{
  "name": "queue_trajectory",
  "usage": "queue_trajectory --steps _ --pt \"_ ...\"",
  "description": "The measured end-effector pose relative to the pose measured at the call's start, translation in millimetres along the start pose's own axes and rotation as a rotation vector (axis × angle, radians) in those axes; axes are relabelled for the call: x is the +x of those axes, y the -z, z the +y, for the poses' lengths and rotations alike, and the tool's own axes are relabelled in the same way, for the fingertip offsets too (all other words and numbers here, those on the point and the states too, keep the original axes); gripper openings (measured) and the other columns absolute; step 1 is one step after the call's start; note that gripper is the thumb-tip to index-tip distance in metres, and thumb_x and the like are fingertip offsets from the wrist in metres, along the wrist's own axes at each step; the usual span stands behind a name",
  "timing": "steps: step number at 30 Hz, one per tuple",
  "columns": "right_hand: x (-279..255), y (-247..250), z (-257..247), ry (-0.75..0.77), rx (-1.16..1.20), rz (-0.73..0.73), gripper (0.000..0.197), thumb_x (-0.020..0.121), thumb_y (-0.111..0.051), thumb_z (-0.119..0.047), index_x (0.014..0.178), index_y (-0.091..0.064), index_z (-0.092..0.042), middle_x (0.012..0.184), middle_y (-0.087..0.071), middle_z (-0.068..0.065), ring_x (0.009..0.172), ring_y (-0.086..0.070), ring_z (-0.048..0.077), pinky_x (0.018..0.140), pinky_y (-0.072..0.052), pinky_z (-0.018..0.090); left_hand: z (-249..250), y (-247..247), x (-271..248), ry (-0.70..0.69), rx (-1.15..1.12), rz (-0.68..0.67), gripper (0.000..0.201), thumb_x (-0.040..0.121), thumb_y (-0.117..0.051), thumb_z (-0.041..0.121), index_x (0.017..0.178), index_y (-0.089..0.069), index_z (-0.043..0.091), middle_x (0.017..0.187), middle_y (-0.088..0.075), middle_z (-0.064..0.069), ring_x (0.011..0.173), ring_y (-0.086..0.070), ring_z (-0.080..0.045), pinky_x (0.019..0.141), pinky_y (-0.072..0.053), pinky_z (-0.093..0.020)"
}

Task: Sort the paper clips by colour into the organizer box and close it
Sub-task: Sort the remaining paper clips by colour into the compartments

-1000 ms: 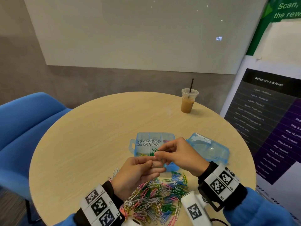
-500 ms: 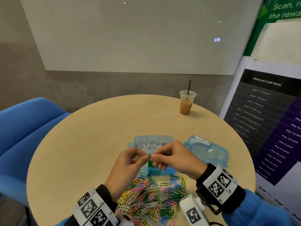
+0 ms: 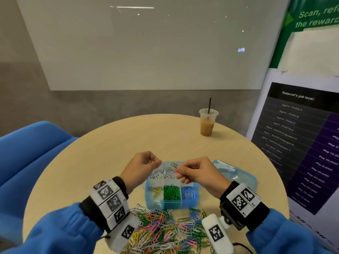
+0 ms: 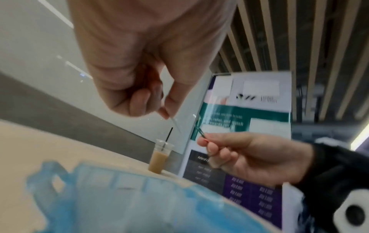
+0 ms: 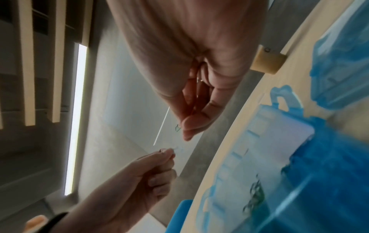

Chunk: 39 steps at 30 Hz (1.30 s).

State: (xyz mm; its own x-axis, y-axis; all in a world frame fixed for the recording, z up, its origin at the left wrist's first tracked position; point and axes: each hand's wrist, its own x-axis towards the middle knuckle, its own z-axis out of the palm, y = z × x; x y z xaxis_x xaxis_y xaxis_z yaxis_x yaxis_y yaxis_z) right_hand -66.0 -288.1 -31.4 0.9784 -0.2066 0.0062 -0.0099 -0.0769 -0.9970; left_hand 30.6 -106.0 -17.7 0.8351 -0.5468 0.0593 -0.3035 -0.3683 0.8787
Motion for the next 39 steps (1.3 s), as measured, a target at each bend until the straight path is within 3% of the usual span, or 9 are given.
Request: queue_trajectory --steps 5,8,12,17,22,25,28,32,39 --pt "27.3 14.2 0.5 0.006 -0.15 0.242 0.01 0.088 -0.066 -0.002 0.082 -0.071 0.004 0.072 -0.07 0.017 0.053 -0.06 0.015 0.052 -0.05 0.018 1.1 -0.7 38.8 0.005 0.441 -0.029 0.017 0.097 -0.054 0.023 0.089 -0.058 0.009 0.075 -0.053 -0.001 0.063 -0.045 -0.013 0.052 -0.032 -0.023" --pt "41.3 18.2 5.2 0.034 -0.354 0.362 0.013 0.088 -0.066 -0.002 0.077 -0.071 0.002 0.068 -0.071 0.013 0.051 -0.062 0.014 0.054 -0.055 0.02 -2.0 -4.9 56.8 0.087 0.619 -0.132 0.019 0.099 -0.047 0.025 0.096 -0.054 0.008 0.089 -0.056 -0.008 0.075 -0.049 -0.021 0.062 -0.037 -0.026" --pt "50.4 19.2 11.1 0.025 -0.624 0.322 0.017 0.084 -0.066 -0.012 0.069 -0.074 -0.011 0.071 -0.074 0.004 0.07 -0.07 0.015 0.073 -0.057 0.027 -6.3 -9.8 68.9 0.186 0.649 -0.344 0.032 0.102 -0.041 0.026 0.127 -0.049 0.007 0.116 -0.064 -0.014 0.102 -0.063 -0.028 0.081 -0.048 -0.033" --pt "43.9 20.0 6.5 0.064 -0.657 0.308 0.011 0.085 -0.07 -0.019 0.078 -0.077 -0.014 0.081 -0.074 -0.001 0.077 -0.065 0.008 0.073 -0.045 0.018 3.9 -8.0 61.4 0.133 0.724 -0.515 0.051 0.105 -0.036 0.03 0.153 -0.021 0.024 0.151 -0.04 -0.011 0.131 -0.047 -0.027 0.103 -0.04 -0.033" --pt "24.7 9.8 10.3 0.1 -0.688 0.159 0.011 0.086 -0.071 -0.023 0.078 -0.076 -0.017 0.078 -0.073 -0.002 0.074 -0.065 0.004 0.066 -0.046 0.008 9.6 4.5 40.7 0.043 0.619 -0.486 0.044 0.104 -0.038 0.032 0.147 -0.036 0.02 0.143 -0.051 -0.005 0.124 -0.052 -0.022 0.098 -0.041 -0.03" --pt "13.1 1.0 14.9 0.091 -0.705 0.073 0.021 0.089 -0.068 -0.031 0.103 -0.073 -0.017 0.096 -0.073 -0.002 0.087 -0.065 0.005 0.068 -0.042 0.003 5.1 10.2 24.8 0.006 0.618 -0.466 0.039 0.103 -0.041 0.035 0.139 -0.047 0.021 0.137 -0.054 -0.002 0.119 -0.054 -0.019 0.098 -0.042 -0.03" --pt "-2.4 3.4 11.3 0.115 -0.716 0.123 0.028 0.091 -0.065 -0.035 0.111 -0.067 -0.017 0.098 -0.071 -0.001 0.087 -0.063 0.007 0.068 -0.043 0.006 -2.5 17.3 5.1 -0.032 0.612 -0.422 0.035 0.102 -0.044 0.036 0.131 -0.055 0.022 0.125 -0.059 -0.001 0.107 -0.057 -0.017 0.09 -0.045 -0.027" --pt "-32.7 16.0 9.5 0.148 -0.796 0.099 0.018 0.091 -0.064 -0.033 0.099 -0.071 -0.018 0.091 -0.07 -0.007 0.083 -0.062 0.003 0.069 -0.046 0.009 -13.8 28.6 -24.2 -0.09 0.563 -0.406 0.027 0.099 -0.052 0.035 0.124 -0.058 0.026 0.108 -0.062 0.007 0.086 -0.062 -0.009 0.065 -0.041 -0.012" --pt "-65.7 44.6 32.6 0.086 -1.084 0.198 0.019 0.091 -0.063 -0.034 0.098 -0.068 -0.018 0.084 -0.065 -0.008 0.074 -0.058 0.009 0.071 -0.047 0.027 -38.1 41.3 -62.2 -0.049 0.586 -0.419 0.028 0.089 -0.067 0.034 0.116 -0.06 0.03 0.101 -0.058 0.013 0.082 -0.065 -0.01 0.076 -0.051 -0.027"
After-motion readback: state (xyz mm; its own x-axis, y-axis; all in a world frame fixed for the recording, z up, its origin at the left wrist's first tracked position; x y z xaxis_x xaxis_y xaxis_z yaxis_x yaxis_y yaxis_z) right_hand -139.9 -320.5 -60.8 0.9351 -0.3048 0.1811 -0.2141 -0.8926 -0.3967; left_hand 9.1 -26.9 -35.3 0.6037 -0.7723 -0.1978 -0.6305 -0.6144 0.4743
